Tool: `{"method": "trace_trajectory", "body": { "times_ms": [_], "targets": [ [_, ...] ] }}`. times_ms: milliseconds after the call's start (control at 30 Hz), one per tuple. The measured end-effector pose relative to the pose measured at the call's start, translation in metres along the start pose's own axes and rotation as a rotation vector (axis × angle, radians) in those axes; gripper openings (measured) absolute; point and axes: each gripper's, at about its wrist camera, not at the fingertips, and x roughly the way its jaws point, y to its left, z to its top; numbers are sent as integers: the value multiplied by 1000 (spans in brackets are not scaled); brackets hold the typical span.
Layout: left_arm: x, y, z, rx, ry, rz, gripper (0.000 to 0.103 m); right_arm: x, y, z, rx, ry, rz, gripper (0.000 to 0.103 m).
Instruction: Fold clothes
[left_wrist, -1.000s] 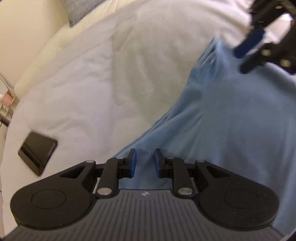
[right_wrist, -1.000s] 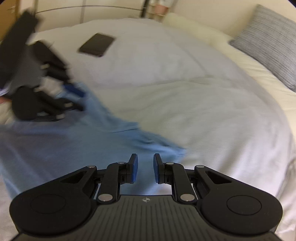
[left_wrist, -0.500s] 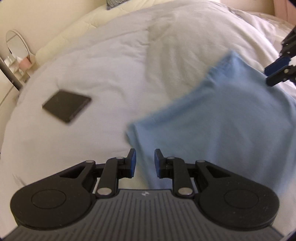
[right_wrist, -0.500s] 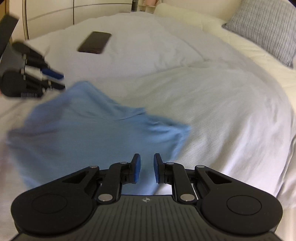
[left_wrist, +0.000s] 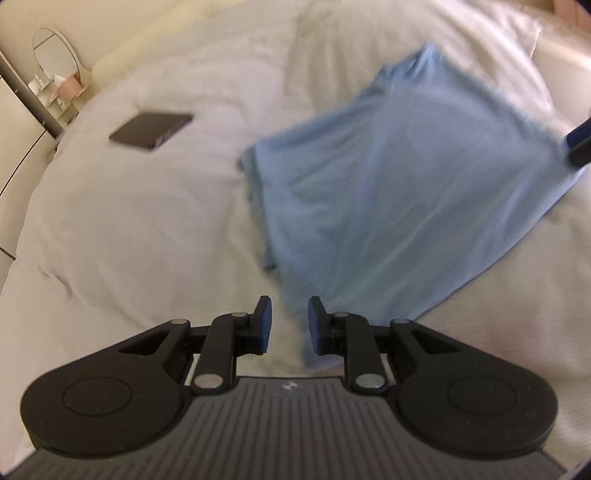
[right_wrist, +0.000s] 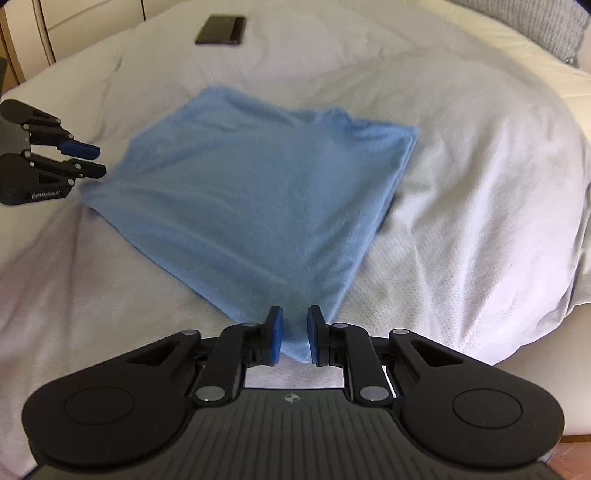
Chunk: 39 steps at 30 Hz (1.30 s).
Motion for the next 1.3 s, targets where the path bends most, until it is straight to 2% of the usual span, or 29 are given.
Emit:
{"method": "trace_trajectory", "body": {
  "times_ms": [100,233,300,400,500,567,600,667,700,733,800,933,1067,1133,1233,1300],
  "targets": [
    [-7,-21,4,19,-21,-45,20,-3,18,8,7,-42,32,17],
    [6,-36,-7,34,31,-54,20,14,43,22,16,-70,78,18],
    [12,-36,-18,18,53,-45,20,24,45,19,32,-35,75,19],
    [12,-28,-29,-38,63,-42,20,31,37,7,97,1,55,19],
    [-2,-24,-30,-120,54,-46,21,23,30,-5,145,0,10,18],
    [-17,-19,-29,-209,53,-51,31,8,32,-9,176,-23,-15,20],
    [-24,-16,-27,-252,55,-51,39,0,34,-10,190,-38,-25,25],
    [-38,-12,-25,-331,65,-57,49,-15,39,-11,224,-62,-47,44],
    [-44,-10,-25,-367,73,-63,58,-23,41,-13,253,-69,-63,57],
    [-50,-8,-24,-402,82,-70,67,-29,44,-13,282,-72,-74,59],
    [-63,-5,-25,-450,92,-83,73,-37,47,-12,336,-55,-81,60],
    [-90,5,-27,-527,83,-87,96,-54,56,-7,411,-26,-107,69],
    [-125,18,-29,-588,58,-79,101,-81,72,0,413,-24,-133,76],
    [-144,25,-29,-603,47,-75,102,-96,80,5,411,-39,-146,84],
    [-170,33,-28,-612,13,-90,101,-125,92,10,409,-61,-161,90],
    [-189,34,-27,-575,0,-87,101,-143,100,11,408,-71,-162,92]
  ]
}}
